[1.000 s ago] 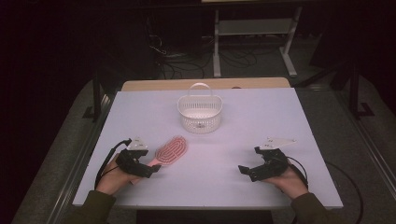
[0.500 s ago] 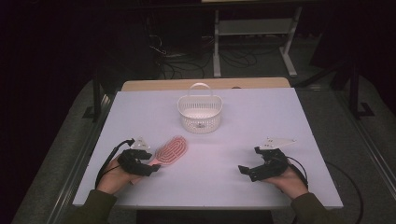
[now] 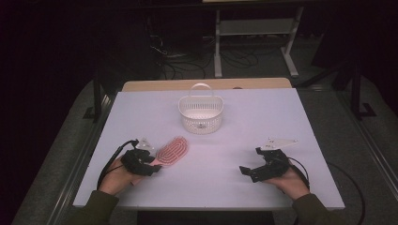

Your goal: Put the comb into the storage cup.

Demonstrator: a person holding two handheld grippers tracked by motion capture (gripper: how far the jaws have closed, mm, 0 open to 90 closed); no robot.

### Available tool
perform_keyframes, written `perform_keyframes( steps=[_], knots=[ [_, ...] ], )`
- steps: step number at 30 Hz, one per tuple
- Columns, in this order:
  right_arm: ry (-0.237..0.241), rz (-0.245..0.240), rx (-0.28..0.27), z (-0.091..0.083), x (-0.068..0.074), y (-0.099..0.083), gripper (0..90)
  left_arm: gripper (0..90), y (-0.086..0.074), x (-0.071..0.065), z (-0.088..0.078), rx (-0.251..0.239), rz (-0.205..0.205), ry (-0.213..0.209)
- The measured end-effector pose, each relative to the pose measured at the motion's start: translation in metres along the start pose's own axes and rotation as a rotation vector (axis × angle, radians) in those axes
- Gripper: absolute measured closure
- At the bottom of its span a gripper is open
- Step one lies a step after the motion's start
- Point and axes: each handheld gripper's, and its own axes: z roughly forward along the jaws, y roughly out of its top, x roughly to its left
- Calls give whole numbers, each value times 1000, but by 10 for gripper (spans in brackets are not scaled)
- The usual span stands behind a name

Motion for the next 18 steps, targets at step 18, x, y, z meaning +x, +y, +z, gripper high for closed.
perform_keyframes(
  steps=[18],
  knots=[
    [-1, 2, -1, 0, 0, 0, 0, 600, 9, 1, 3, 53, 5, 7]
  ],
)
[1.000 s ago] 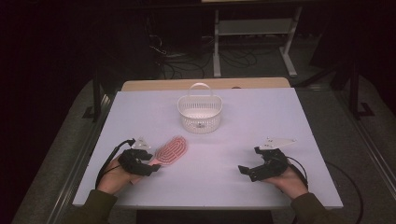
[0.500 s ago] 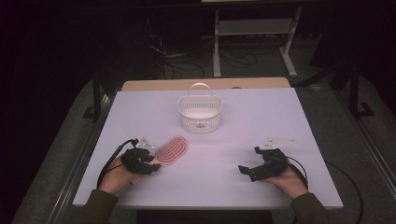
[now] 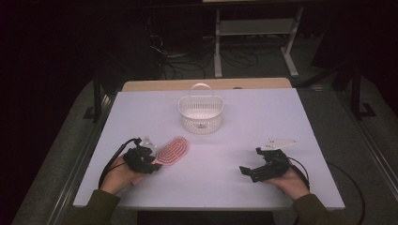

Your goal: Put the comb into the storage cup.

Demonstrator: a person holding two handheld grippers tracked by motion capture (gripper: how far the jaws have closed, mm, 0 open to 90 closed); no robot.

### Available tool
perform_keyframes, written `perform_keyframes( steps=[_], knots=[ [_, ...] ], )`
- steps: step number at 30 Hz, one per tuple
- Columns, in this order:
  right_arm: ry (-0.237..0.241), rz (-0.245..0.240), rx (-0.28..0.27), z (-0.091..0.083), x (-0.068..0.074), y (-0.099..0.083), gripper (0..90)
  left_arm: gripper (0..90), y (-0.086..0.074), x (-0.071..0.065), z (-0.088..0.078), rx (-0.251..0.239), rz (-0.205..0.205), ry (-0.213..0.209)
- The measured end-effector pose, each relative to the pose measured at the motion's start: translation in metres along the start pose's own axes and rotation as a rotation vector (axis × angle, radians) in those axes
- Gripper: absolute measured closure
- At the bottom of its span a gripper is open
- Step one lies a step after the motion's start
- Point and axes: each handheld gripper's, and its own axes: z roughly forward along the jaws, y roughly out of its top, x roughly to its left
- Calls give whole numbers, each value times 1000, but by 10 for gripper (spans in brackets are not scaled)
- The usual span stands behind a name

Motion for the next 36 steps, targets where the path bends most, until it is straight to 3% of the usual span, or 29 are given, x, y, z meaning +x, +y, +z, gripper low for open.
perform_keyframes(
  steps=[26, 36],
  knots=[
    [2, -2, 1, 0, 0, 0, 0, 701, 8, -1, 1, 57, 2, 10],
    [2, 0, 0, 0, -1, 0, 0, 704, 5, 3, 0, 27, -2, -20]
  ],
)
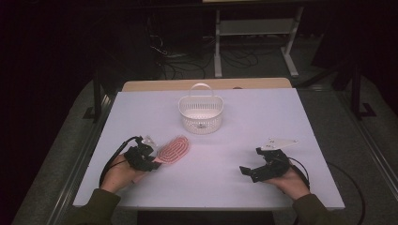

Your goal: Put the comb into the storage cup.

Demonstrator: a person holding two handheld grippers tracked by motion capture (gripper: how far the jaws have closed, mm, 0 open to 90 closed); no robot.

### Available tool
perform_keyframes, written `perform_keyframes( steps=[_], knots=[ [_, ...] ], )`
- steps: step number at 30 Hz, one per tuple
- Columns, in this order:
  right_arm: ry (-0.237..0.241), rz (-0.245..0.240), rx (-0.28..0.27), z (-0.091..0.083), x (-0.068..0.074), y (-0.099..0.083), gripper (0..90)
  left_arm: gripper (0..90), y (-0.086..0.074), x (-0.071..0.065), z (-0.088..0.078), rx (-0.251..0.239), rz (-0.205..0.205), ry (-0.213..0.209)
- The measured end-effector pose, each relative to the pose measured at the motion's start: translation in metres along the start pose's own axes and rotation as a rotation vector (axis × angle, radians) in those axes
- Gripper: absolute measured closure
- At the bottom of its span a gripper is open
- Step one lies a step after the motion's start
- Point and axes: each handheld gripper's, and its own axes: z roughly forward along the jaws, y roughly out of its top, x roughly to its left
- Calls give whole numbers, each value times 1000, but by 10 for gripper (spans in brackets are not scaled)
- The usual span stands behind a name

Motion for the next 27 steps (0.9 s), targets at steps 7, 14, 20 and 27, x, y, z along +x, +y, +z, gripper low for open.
perform_keyframes(
  steps=[7, 14, 20, 27],
  knots=[
    [1, 4, -1, -1, 0, 0, 0, 703, -2, 2, -3, -31, 0, -12],
    [0, 1, -2, 0, 0, 0, 0, 703, -2, 2, -10, -77, -5, -26],
    [0, 3, -1, 0, -1, 0, 0, 703, 0, -2, -16, -127, 7, -42],
    [2, 3, -2, -1, -1, 0, 0, 703, 4, -9, -20, -178, 32, -66]
  ],
)
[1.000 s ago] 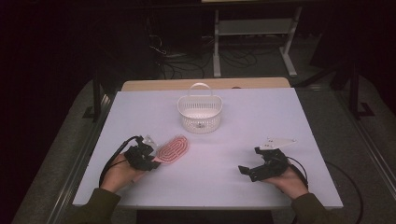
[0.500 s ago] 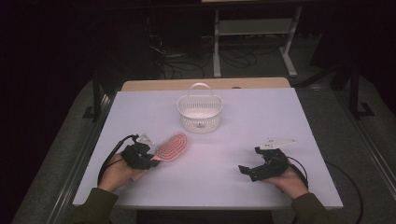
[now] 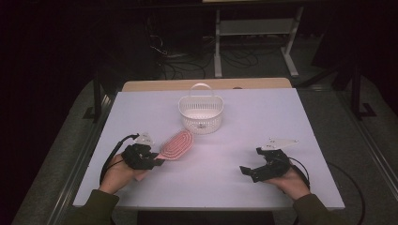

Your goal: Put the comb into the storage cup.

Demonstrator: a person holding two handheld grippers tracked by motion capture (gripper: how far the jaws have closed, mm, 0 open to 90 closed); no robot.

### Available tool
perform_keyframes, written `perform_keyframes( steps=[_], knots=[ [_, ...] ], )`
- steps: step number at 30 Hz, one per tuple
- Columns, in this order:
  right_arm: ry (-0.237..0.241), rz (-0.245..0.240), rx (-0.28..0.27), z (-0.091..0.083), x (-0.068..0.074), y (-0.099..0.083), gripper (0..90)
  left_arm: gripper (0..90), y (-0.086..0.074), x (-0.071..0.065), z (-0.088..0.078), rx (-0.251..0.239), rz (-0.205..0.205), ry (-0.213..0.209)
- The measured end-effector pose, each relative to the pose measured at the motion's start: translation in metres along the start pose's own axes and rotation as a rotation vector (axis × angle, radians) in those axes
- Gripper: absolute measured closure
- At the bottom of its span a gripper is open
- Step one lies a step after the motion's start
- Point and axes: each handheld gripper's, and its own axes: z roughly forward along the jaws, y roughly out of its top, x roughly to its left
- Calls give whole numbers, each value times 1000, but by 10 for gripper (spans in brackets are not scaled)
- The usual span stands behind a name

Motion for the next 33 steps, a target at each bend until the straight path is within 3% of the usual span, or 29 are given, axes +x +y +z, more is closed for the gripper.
perform_keyframes(
  steps=[10, 20, 33],
  knots=[
    [-1, -1, 0, 0, 0, 0, 0, 703, 8, -9, -2, -68, 29, -34],
    [-1, -2, -2, 0, -1, 0, 0, 702, 19, -16, -2, -127, 59, -35],
    [0, 5, -11, -1, -1, 0, 0, 702, 37, -26, 6, -195, 92, -65]
  ],
)
